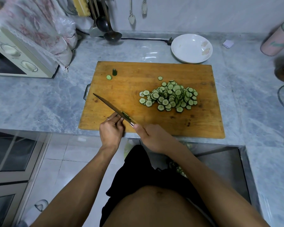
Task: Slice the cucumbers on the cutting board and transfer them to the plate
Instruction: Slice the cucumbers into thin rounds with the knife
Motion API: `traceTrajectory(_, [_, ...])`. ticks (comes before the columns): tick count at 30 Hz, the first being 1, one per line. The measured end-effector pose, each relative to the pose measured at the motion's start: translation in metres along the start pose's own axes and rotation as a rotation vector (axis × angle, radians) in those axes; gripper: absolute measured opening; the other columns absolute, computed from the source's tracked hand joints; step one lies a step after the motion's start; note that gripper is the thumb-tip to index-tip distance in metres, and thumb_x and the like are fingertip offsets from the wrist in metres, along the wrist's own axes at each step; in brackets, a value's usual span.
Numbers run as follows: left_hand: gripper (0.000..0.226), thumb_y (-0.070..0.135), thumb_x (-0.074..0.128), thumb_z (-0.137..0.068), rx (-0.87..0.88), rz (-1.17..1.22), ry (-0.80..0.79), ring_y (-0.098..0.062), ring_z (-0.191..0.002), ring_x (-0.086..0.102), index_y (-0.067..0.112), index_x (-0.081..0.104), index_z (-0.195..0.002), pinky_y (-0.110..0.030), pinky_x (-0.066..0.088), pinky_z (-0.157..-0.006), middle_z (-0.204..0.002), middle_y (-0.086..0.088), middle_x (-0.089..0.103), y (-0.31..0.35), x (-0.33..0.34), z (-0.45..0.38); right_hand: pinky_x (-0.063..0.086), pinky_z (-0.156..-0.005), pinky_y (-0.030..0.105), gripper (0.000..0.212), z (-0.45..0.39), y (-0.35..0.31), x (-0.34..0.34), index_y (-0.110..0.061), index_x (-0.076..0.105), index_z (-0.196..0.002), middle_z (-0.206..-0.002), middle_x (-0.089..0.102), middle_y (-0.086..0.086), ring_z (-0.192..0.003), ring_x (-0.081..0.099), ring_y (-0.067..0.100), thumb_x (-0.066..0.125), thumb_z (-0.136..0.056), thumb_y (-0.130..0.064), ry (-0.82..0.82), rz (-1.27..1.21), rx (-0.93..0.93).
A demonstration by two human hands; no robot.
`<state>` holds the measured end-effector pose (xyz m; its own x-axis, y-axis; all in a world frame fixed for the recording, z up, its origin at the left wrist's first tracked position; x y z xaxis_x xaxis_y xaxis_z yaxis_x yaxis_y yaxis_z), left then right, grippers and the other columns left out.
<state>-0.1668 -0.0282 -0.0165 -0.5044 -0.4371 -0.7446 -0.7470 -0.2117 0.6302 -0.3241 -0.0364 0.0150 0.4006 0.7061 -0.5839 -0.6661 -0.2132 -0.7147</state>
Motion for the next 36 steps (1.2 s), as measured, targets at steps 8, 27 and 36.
traceTrajectory(8, [0.025,0.007,0.048,-0.074,-0.009,-0.014,-0.013,-0.032,-0.071,0.063,0.004,0.072,-0.077,-0.021,0.038,-0.061,-0.087,-0.014,0.071,-0.005,0.004,0.003,0.027,-0.047,0.017,0.06,0.01,-0.004,-0.002,-0.012,0.039,-0.058,-0.058,0.044,0.006,-0.054,0.043,0.013,0.025,-0.107,-0.043,-0.001,-0.016,-0.002])
traceTrajectory(27, [0.029,0.011,0.048,-0.078,-0.01,0.025,-0.017,-0.028,-0.078,0.067,0.005,0.076,-0.085,-0.018,0.04,-0.064,-0.094,-0.011,0.074,-0.007,0.005,-0.001,0.031,-0.054,0.031,0.062,-0.009,-0.003,0.004,-0.013,0.04,-0.057,-0.057,0.045,0.003,-0.055,0.045,0.011,0.025,-0.106,-0.047,-0.004,-0.053,0.062])
traceTrajectory(36, [0.026,0.002,0.057,-0.08,0.003,0.016,-0.031,-0.025,-0.095,0.069,0.007,0.077,-0.096,-0.021,0.047,-0.073,-0.11,-0.009,0.072,-0.008,0.007,0.001,0.03,-0.069,0.027,0.063,-0.03,-0.006,0.013,-0.013,0.045,-0.056,-0.059,0.047,0.002,-0.065,0.048,0.021,0.024,-0.107,-0.044,0.007,-0.044,0.109])
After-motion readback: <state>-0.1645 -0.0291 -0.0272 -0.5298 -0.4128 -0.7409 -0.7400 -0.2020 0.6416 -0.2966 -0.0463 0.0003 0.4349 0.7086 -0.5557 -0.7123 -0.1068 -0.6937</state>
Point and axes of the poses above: each hand's wrist, its own z-axis away from the middle knuckle, its own x-axis out of the palm, y = z × x, the point moved 9 cm from there along -z, towards the middle knuckle
